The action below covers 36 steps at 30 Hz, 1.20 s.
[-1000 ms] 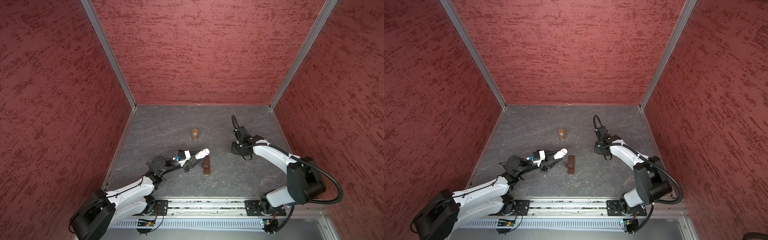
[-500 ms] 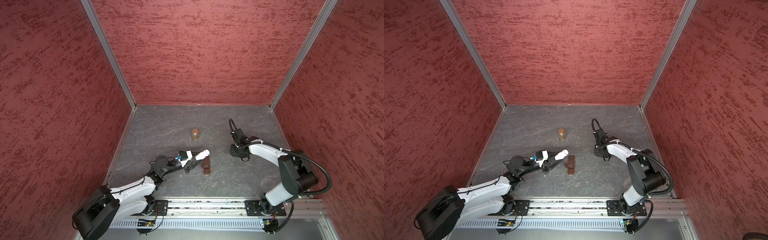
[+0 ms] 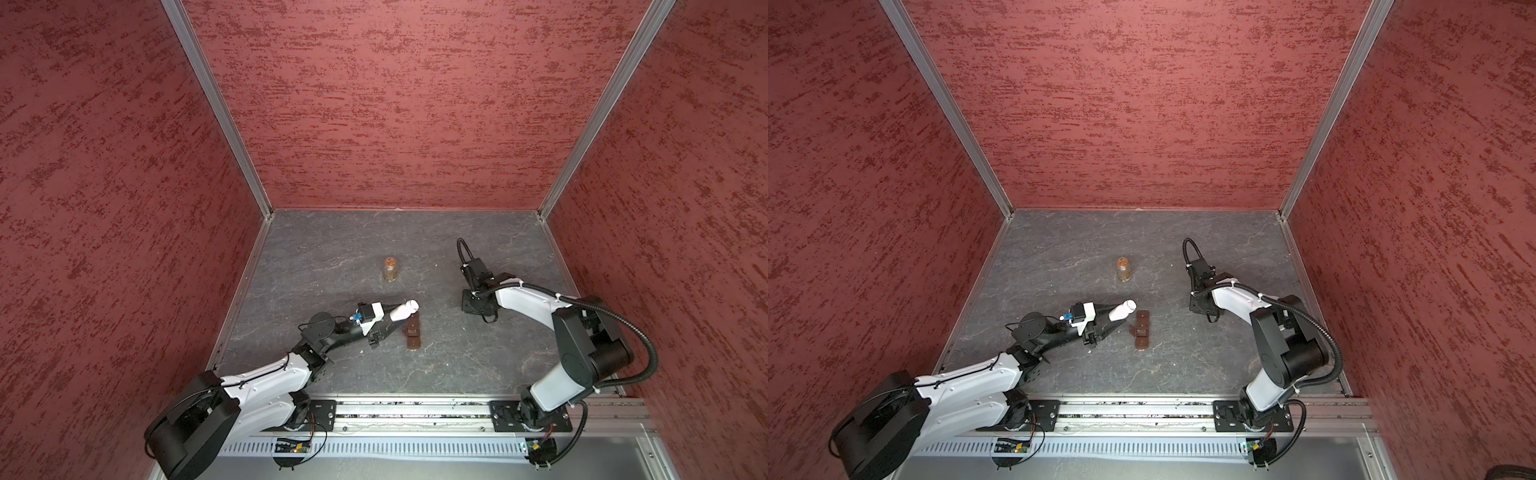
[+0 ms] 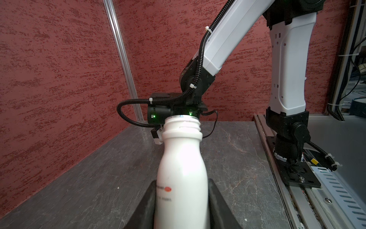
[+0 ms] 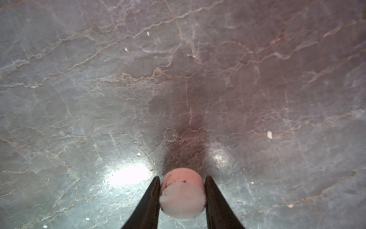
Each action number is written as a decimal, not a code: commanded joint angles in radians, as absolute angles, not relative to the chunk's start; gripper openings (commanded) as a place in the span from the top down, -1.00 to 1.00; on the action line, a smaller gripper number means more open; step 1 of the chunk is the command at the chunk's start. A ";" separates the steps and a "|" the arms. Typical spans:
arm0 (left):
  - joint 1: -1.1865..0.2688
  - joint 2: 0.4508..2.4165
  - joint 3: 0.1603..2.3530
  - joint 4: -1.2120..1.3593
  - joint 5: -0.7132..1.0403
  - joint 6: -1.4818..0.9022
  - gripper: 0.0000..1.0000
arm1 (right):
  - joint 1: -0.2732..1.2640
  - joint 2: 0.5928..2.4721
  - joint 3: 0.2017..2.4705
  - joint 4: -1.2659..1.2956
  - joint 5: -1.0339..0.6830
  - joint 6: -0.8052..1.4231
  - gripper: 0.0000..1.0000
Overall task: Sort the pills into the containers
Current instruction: 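Open the right gripper to drop the pink cap onto the table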
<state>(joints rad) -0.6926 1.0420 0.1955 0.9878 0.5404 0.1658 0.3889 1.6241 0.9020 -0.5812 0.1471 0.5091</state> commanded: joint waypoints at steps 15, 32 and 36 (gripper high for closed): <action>-0.680 1.001 0.202 0.919 0.535 0.188 1.00 | 0.386 1.482 0.984 -0.671 0.157 0.529 -0.19; -0.655 1.405 0.322 0.987 0.555 0.255 1.00 | 0.443 1.116 0.821 -0.511 -0.163 0.623 0.30; -0.661 1.500 0.336 1.026 0.562 0.254 1.00 | 0.445 1.067 0.743 -0.476 -0.176 0.650 0.32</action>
